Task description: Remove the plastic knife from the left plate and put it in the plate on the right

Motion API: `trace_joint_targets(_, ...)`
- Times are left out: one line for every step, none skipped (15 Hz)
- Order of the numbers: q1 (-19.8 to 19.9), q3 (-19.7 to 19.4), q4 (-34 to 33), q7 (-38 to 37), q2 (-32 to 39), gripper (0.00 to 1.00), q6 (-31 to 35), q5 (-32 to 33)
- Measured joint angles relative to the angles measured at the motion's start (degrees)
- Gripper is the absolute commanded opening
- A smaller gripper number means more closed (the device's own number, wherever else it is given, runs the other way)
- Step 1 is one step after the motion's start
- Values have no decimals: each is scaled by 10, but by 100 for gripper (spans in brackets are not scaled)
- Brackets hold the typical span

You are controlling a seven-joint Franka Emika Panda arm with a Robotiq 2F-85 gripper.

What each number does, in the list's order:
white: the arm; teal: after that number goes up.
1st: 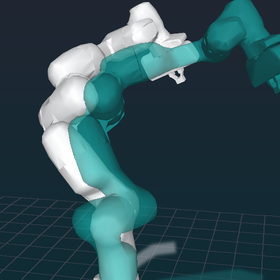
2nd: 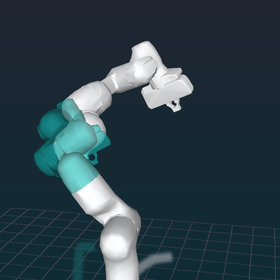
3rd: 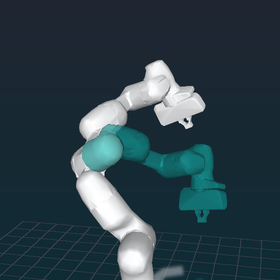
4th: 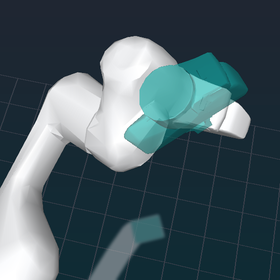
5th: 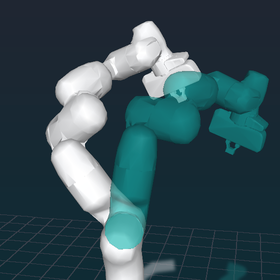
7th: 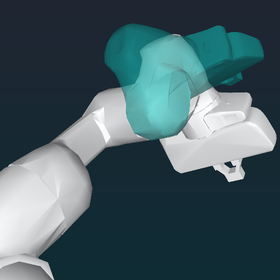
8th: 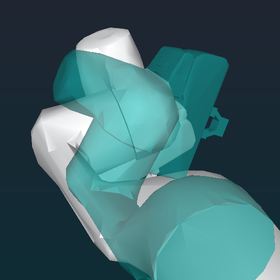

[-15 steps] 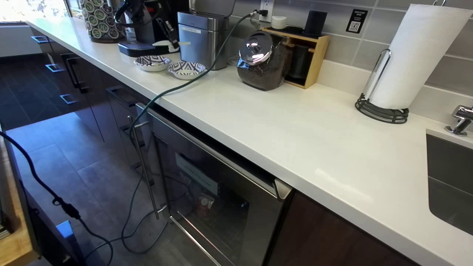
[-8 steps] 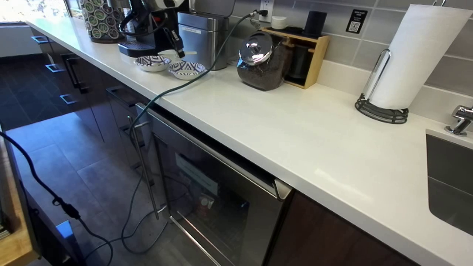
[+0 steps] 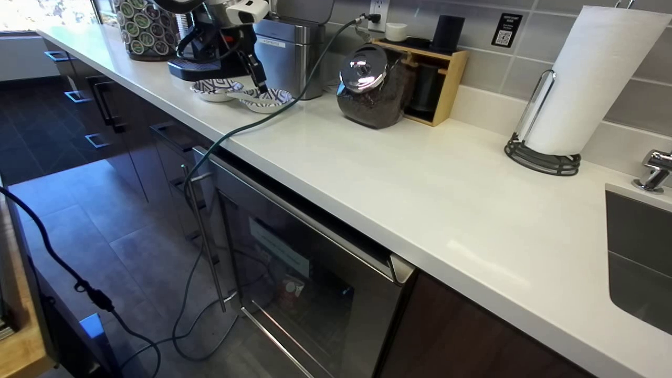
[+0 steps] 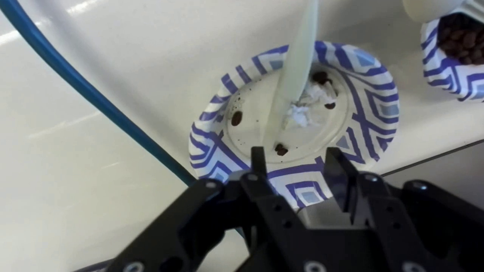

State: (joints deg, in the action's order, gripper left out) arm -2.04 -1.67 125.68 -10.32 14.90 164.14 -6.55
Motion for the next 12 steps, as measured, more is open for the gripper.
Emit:
trace_joint_targets(0, 0, -2, 0, 2, 85, 4, 0)
trace_joint_targets(0, -1, -4, -1, 2, 94, 6, 0)
trace_joint_targets(0, -1, -7, -3, 2, 99, 7, 0)
trace_joint_targets(-1, 0, -10, -5, 0, 100, 7, 0)
trace_joint_targets(-1, 2, -12, -5, -4, 100, 6, -2)
trace_joint_targets(-1, 6, -13, -5, -11, 100, 1, -2)
trace_joint_targets(-5, 7, -13, -6, -21, 100, -12, 1)
trace_joint_targets(-10, 7, -12, -6, -33, 100, -37, 9)
trace_joint_targets(-13, 10, -12, -4, -47, 100, -73, 14)
trace_joint_targets(-16, 17, -10, 6, -63, 100, -111, 15)
trace_joint_targets(-17, 27, -8, 19, -81, 100, -147, 15)
trace_joint_targets(-18, 39, -5, 39, -99, 99, -169, 8)
